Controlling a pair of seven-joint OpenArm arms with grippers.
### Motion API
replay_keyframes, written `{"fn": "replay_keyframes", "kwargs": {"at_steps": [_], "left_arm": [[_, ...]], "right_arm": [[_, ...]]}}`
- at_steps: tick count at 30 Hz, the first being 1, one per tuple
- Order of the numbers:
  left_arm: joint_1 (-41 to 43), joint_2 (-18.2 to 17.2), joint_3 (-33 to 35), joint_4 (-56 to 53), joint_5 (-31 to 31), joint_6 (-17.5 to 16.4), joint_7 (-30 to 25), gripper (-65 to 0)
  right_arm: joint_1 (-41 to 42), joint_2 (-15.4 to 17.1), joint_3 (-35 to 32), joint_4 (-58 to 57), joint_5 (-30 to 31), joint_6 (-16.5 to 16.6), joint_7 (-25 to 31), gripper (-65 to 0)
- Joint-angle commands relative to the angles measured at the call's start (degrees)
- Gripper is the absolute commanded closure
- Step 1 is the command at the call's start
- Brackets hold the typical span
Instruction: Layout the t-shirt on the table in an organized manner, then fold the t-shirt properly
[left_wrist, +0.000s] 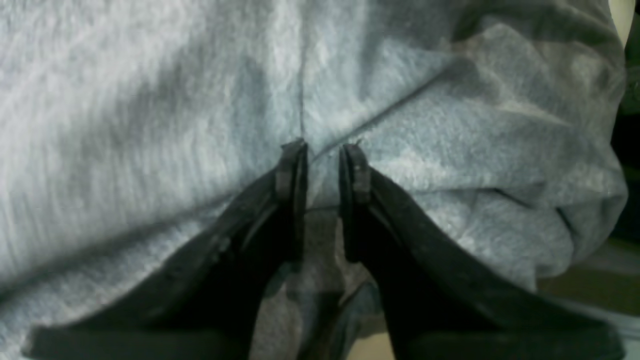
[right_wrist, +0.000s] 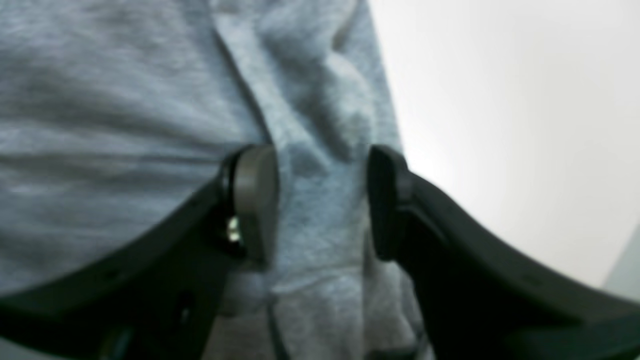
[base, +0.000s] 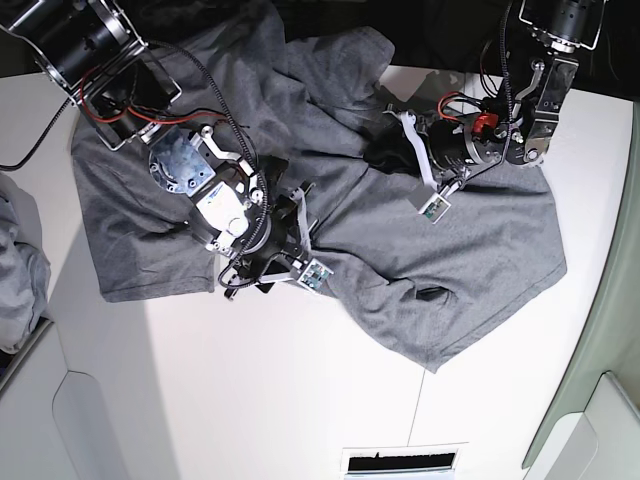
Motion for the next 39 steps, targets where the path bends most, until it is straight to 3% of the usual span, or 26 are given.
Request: {"fn": "replay_keyframes", "kwargs": {"at_steps": [1,9,13,17,21,23,29,39], "left_arm": [[-0.11,-0.63,-0.24,-0.07,0.76,0.04,0.74,-15.4],[0.35,-0.63,-0.24,-0.79,3.04,0.07,0.57,-15.4],[0.35,-0.7,-0.24,-0.79,6.54,3.76,0.48,-15.4],[0.35,-1.99,-0.24,-0.79,6.73,3.89,0.46,-15.4],[0.35,-3.5,-0.24,-0.79,6.69,3.89,-0.02,-15.4],[0.35,-3.67,-0.24,-0.79,6.69,3.89,0.04,-15.4],[0.33,-3.65,-0.24,-0.79,6.67,3.87,0.07,-15.4],[0.31,-4.33,-0.24,-0.76,5.42,3.8,1.77,-15.4]], "right_arm": [[2.16,0.22,0.48,-0.2,-0.24,-0.7,0.94,-29.2],[8.39,2.51,0.48,-7.45,-0.2,-0.68,3.69,-29.2],[11.43,3.8,0.48,-9.88,-0.15,-1.07,3.74,-29.2],[14.95,5.7,0.79,-12.7,-0.17,-2.49,4.2,-29.2],[18.36,5.55,4.5,-15.23,-0.15,-9.84,4.28,-29.2],[19.37,5.2,7.74,-15.1,2.38,-9.66,4.28,-29.1],[19.45,2.4,15.19,-14.4,9.55,-4.42,3.37,-29.1],[20.09,-0.48,15.91,-13.0,11.67,-4.2,4.26,-29.1]]}}
